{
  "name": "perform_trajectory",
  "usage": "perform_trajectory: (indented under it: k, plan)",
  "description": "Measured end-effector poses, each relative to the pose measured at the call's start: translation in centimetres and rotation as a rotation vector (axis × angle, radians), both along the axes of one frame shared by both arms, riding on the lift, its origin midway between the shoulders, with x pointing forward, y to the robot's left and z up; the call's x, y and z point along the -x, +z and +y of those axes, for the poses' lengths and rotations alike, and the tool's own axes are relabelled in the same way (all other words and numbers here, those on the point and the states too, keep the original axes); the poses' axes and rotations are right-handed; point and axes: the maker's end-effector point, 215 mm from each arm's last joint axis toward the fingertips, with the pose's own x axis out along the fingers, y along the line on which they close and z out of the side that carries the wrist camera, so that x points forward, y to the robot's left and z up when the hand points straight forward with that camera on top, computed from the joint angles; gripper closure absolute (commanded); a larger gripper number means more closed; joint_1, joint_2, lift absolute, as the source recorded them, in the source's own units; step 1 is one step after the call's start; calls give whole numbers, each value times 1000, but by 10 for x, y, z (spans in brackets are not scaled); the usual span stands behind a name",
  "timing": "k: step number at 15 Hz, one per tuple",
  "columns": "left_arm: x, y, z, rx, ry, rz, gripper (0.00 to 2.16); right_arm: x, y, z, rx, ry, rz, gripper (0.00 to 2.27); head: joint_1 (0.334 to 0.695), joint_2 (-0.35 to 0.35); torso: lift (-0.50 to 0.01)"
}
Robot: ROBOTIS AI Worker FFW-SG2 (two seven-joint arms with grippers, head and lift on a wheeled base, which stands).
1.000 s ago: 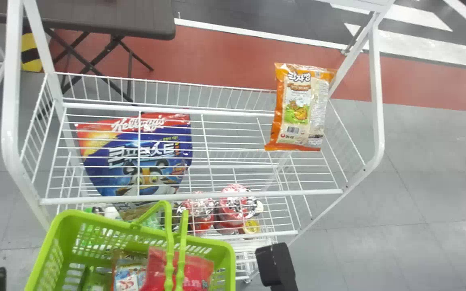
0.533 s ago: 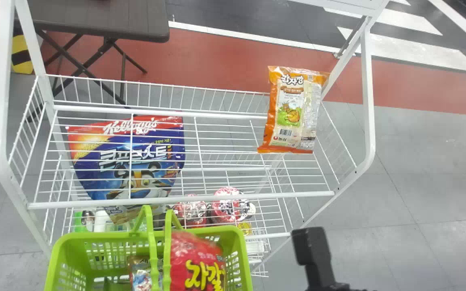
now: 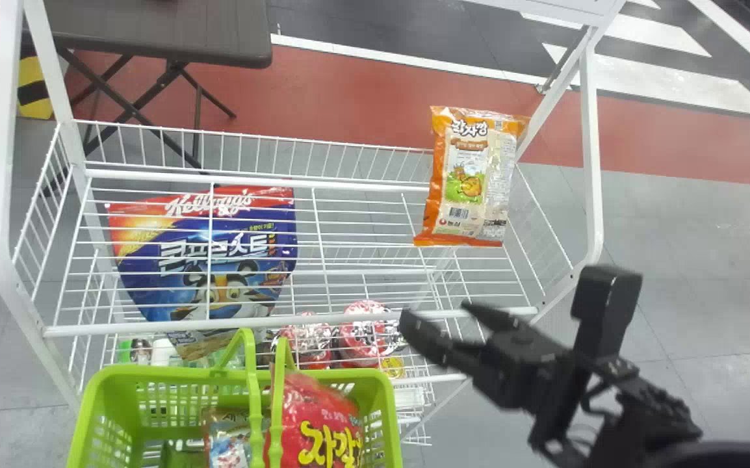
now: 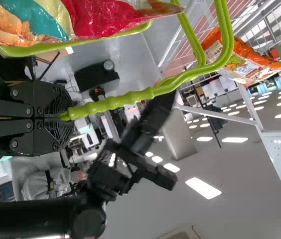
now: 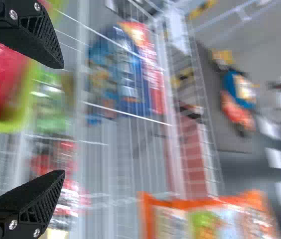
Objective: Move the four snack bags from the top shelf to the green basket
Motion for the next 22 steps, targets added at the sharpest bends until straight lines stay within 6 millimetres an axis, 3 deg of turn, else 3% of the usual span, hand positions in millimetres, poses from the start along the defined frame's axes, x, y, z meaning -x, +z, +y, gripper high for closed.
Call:
perform_trajectory:
  k: [3,5,8,10,12,13,14,15,17,18,22]
  plan:
    - [1,-1,0,-5,-2,1,1305,-79,21,-47,86,-144,-218,80,695,-350,0]
    - [1,-3,1,-9,-4,2,1305,-120,34,-73,164,-212,-339,80,695,-350,0]
    - [-1,-5,4,-16,-5,3,1278,-174,17,-109,211,-263,-342,80,695,-350,0]
    - [-1,-5,5,-19,-6,3,1278,-197,2,-121,224,-271,-309,80,695,-350,0]
    - [-1,-6,5,-20,-8,4,1281,-208,-8,-131,233,-290,-283,103,695,-350,0]
    - [-1,-6,5,-21,-8,4,1288,-213,-15,-137,237,-300,-260,313,695,-350,0]
    - [-1,-6,5,-22,-9,3,1291,-216,-25,-141,239,-292,-215,1109,695,-350,0]
    - [-1,-7,6,-27,-8,4,1291,-217,-44,-141,225,-255,-134,2078,695,-350,0]
    - [-2,-8,5,-33,-6,4,1288,-199,-86,-136,134,-217,60,2219,695,-350,0]
    - [-2,-7,4,-33,-7,2,1288,-191,-91,-136,94,-218,91,2219,695,-350,0]
    - [-3,-7,4,-34,-7,2,1288,-175,-59,-129,93,-212,10,2223,695,-350,0]
